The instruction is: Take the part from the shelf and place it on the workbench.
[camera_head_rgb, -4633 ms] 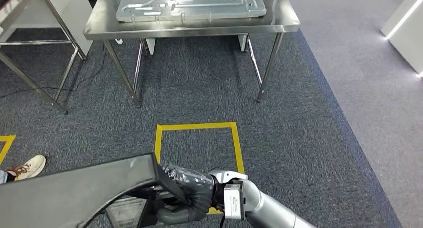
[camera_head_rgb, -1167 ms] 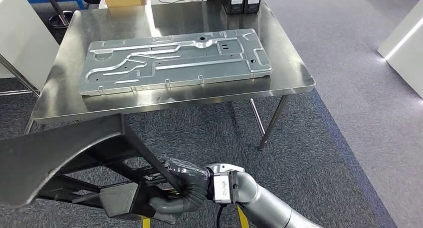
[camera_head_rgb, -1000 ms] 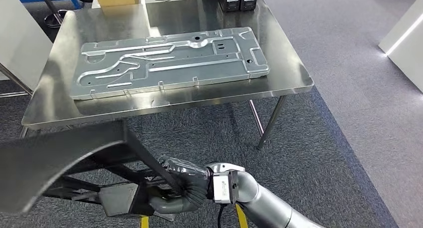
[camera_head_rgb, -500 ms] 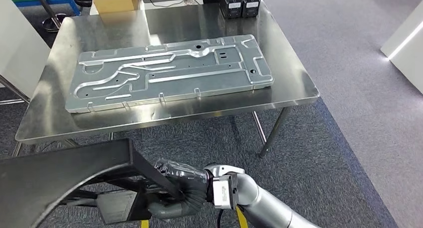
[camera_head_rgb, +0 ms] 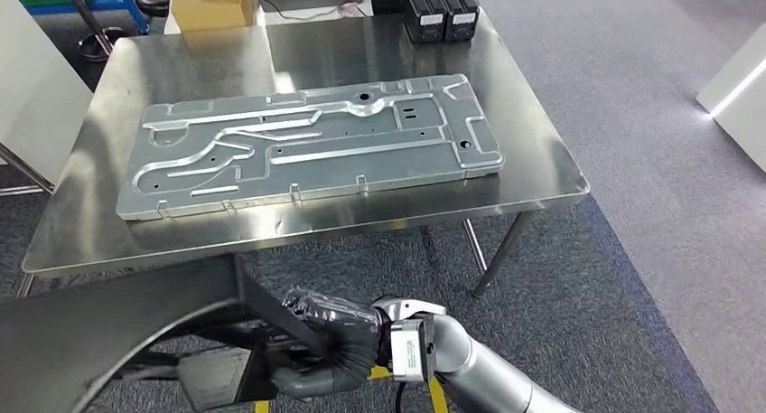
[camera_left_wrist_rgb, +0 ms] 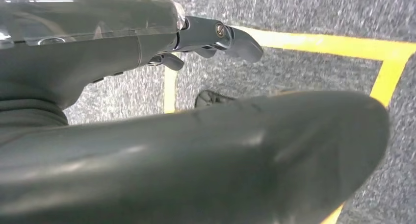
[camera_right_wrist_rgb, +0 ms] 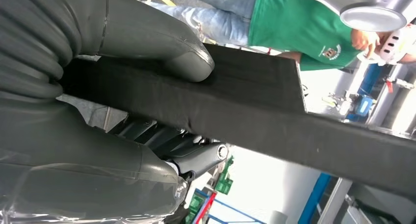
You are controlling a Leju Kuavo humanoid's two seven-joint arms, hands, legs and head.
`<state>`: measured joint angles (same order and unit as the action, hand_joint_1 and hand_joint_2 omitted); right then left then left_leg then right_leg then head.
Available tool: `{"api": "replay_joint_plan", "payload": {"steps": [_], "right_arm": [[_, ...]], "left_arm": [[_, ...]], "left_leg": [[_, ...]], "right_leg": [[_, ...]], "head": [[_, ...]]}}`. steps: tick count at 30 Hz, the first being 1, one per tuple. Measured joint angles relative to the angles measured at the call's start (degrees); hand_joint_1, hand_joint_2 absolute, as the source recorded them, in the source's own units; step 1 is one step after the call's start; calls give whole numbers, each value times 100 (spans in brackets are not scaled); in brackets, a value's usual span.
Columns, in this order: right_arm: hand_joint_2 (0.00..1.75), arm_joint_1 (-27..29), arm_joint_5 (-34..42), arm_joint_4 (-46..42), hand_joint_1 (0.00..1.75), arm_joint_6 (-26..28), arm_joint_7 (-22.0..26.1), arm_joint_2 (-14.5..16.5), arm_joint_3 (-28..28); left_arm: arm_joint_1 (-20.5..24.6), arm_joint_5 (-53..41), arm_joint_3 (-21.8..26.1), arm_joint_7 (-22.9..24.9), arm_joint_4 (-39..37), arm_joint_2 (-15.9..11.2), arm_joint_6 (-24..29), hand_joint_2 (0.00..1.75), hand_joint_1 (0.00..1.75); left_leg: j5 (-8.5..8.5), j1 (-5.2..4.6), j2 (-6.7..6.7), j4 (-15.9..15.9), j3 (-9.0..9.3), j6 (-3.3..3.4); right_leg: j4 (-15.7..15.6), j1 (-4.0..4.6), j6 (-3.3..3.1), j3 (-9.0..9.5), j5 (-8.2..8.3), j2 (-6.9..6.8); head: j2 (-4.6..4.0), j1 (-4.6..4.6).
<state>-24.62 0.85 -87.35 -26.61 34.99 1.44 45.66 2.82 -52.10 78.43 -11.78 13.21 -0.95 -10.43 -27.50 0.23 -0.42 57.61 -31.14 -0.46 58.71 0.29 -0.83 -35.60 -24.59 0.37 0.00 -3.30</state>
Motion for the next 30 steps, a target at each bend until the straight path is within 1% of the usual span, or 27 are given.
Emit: {"api": "replay_joint_plan", "payload": {"steps": [1, 2, 3, 4, 5, 6, 7, 8, 9, 10, 11, 12, 13, 14, 16, 17, 18, 19, 21, 22, 23, 24, 25, 26, 27, 28, 30], "right_arm": [[175, -10, 1, -9, 161, -2, -2, 5, 0], [175, -26, 4, -24, 161, -8, -2, 13, 1], [175, -45, 7, -42, 161, -16, -2, 23, 1], [175, -60, 9, -59, 161, -28, -1, 31, 2], [175, -72, 11, -73, 161, -41, 3, 39, 2], [175, -75, 12, -85, 161, -52, 6, 43, 3], [175, -73, 13, -101, 161, -63, 8, 45, 3], [175, -73, 15, -122, 161, -72, 9, 47, 4], [175, -74, 20, -150, 161, -80, 7, 52, 4], [175, -75, 26, -184, 161, -89, 4, 60, 5], [175, -81, 34, -217, 161, -96, 2, 71, 6], [175, -93, 42, -254, 161, -102, -4, 82, 7], [175, -107, 50, -290, 161, -106, -8, 90, 9], [175, -123, 60, -326, 161, -109, -14, 95, 10], [175, -147, 80, -392, 161, -114, -31, 102, 11], [175, -159, 89, -422, 161, -116, -41, 105, 11], [175, -179, 95, -445, 161, -117, -55, 108, 11], [175, -199, 98, -460, 161, -116, -76, 109, 11], [175, -239, 102, -455, 161, -104, -119, 111, 12], [175, -264, 102, -435, 161, -92, -137, 116, 13], [175, -308, 103, -398, 161, -75, -146, 133, 13], [175, -370, 104, -345, 161, -54, -149, 165, 13], [175, -448, 105, -283, 161, -32, -144, 211, 13], [175, -532, 105, -206, 161, -12, -134, 262, 13], [175, -619, 105, -130, 161, 6, -124, 315, 13], [175, -697, 104, -59, 161, 21, -116, 362, 13], [175, -824, 106, 62, 161, 45, -115, 455, 10]], "left_arm": [[5, 0, 1, -16, 0, 2, -8, 0, 0], [13, 0, 2, -39, 1, 4, -22, 0, 0], [25, 2, 3, -63, 1, 6, -36, 0, 0], [33, 4, 5, -90, 1, 9, -48, 0, 0], [39, 8, 8, -115, 2, 9, -58, 0, 0], [41, 13, 12, -139, 2, 9, -63, 0, 0], [38, 19, 17, -158, 2, 9, -68, 0, 0], [36, 29, 23, -174, 2, 9, -73, 0, 0], [36, 42, 28, -185, 2, 7, -74, 0, 0], [40, 56, 34, -190, 2, 5, -74, 0, 0], [48, 74, 43, -193, 2, 4, -73, 0, 0], [57, 91, 54, -194, 2, 3, -68, 0, 0], [64, 106, 66, -194, 2, 3, -63, 0, 0], [70, 120, 78, -193, 2, 3, -58, 0, 0], [70, 133, 97, -193, 2, 3, -54, 0, 0], [69, 138, 107, -193, 2, 3, -53, 0, 0], [72, 143, 115, -193, 2, 3, -54, 0, 0], [75, 145, 121, -193, 2, 3, -55, 0, 0], [84, 132, 126, -192, 3, 2, -57, 0, 0], [84, 119, 126, -193, 3, 2, -63, 0, 0], [82, 100, 126, -195, 3, 1, -73, 0, 0], [81, 85, 125, -199, 3, 1, -87, 0, 0], [81, 70, 124, -205, 3, 1, -102, 0, 0], [84, 55, 121, -212, 3, 3, -114, 0, 0], [91, 41, 119, -219, 2, 5, -124, 0, 0], [99, 26, 116, -225, 2, 7, -131, 0, 0], [111, 1, 110, -240, 2, 9, -146, 0, 0]], "left_leg": [[-25, 1, 6, 12, 17, -30], [-84, 3, 11, 98, -4, -59], [-193, 6, 14, 304, -94, -86], [-342, 23, 15, 635, -264, -109], [-505, 34, 15, 1039, -490, -131], [-613, 45, 15, 1406, -711, -152], [-613, 53, 16, 1616, -865, -168], [-486, 61, 17, 1599, -911, -180], [-253, 69, 18, 1355, -846, -185], [29, 78, 22, 954, -704, -185], [223, 74, 24, 572, -546, -176], [325, 66, 26, 278, -420, -145], [346, 54, 25, 109, -350, -111], [297, 42, 22, 56, -325, -66], [267, 52, 16, 5, -272, 21], [251, 61, 14, -12, -225, 62], [233, 67, 11, -25, -173, 100], [210, 69, 11, -35, -131, 128], [153, 62, 8, -34, -78, 160], [122, 58, 6, -34, -48, 161], [87, 54, 3, -33, -10, 158], [47, 49, 1, -33, 41, 150], [2, 45, 0, -33, 102, 138], [-42, 41, -1, -34, 163, 121], [-83, 35, -3, -34, 204, 97], [-117, 32, -4, -39, 227, 66], [-142, 23, -2, -26, 257, -6]], "right_leg": [[-34, -14, -24, 35, -6, 4], [-70, -31, -53, 82, -15, 0], [-105, -51, -79, 133, -26, -7], [-121, -58, -100, 174, -46, -17], [-122, -60, -116, 203, -74, -24], [-121, -58, -121, 231, -103, -25], [-119, -58, -119, 267, -136, -23], [-117, -60, -113, 311, -171, -18], [-115, -63, -103, 365, -210, -13], [-114, -63, -86, 420, -255, -9], [-107, -53, -60, 463, -299, -6], [-100, -44, -30, 486, -337, -1], [-99, -35, 0, 494, -363, 1], [-88, -26, 32, 498, -371, 5], [-45, -33, 86, 517, -386, 1], [47, -38, 115, 501, -419, -3], [241, -45, 138, 411, -508, -6], [541, -54, 158, 243, -636, -9], [1272, -61, 181, -254, -895, -9], [1499, -64, 184, -457, -921, -9], [1538, -64, 178, -570, -832, -10], [1368, -64, 161, -571, -632, -10], [1017, -58, 131, -471, -342, -10], [645, -43, 93, -344, -99, -10], [316, -23, 54, -233, 31, -9], [112, -1, 18, -159, 106, -8], [2, 20, -45, -112, 56, 3]], "head": [[0, 1], [0, -4], [0, -9], [0, -13], [0, -18], [0, -17], [0, -17], [0, -16], [0, -16], [0, -16], [0, -16], [0, -15], [0, -13], [0, -11], [0, -10], [0, -9], [0, -6], [0, -4], [0, -1], [0, -1], [0, -1], [0, -1], [0, -1], [0, -3], [0, -1], [0, 2], [0, 11]]}}
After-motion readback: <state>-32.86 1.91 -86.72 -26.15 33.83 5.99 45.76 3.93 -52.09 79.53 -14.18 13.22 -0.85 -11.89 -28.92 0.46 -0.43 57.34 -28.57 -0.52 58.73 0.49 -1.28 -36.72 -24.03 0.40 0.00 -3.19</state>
